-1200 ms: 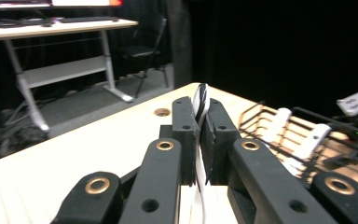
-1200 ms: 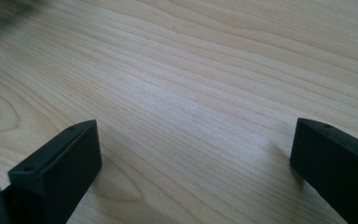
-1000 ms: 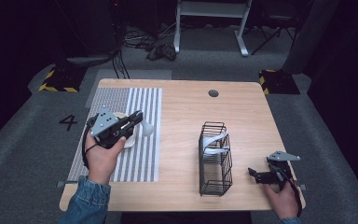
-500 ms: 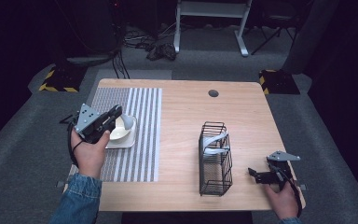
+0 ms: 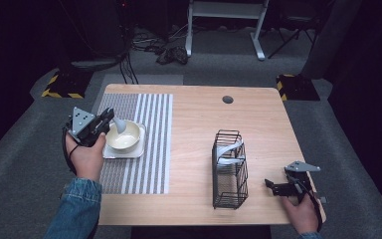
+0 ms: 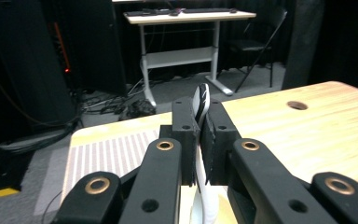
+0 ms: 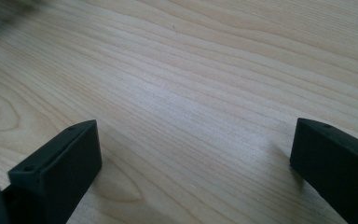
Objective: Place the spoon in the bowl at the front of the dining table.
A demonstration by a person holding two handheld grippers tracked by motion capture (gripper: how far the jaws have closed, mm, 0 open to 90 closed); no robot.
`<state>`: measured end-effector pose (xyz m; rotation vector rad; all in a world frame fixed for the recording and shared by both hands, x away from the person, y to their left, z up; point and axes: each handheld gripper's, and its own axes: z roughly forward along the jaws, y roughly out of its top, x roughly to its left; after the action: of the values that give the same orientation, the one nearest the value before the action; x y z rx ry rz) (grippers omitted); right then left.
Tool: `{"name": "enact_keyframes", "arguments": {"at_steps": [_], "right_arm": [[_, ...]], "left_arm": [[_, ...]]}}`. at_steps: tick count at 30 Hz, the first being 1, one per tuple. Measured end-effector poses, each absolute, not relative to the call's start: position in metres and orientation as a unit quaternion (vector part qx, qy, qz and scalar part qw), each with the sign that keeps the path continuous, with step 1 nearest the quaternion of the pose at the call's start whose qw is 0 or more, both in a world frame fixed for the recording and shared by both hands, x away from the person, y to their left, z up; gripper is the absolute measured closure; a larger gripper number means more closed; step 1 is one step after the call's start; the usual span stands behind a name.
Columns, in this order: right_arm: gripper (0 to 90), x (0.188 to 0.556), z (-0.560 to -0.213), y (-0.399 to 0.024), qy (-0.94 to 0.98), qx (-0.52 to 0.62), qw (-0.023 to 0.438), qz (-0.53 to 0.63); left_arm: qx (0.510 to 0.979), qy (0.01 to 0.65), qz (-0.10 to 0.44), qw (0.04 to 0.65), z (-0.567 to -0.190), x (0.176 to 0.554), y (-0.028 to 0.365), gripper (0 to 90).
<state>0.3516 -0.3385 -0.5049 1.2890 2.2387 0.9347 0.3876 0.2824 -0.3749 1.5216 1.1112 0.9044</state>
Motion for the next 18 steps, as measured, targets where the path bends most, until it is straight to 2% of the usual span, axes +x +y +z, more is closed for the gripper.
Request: {"name": "enact_keyframes", "arguments": {"at_steps": [18], "right_arm": [[1.9,0.352,-0.505,-0.338,0.799,0.460,0.196,0.334]], "left_arm": [[0.632,0.498,0.377,0.460,-0.416,0.404,0.298,84.8]]}}
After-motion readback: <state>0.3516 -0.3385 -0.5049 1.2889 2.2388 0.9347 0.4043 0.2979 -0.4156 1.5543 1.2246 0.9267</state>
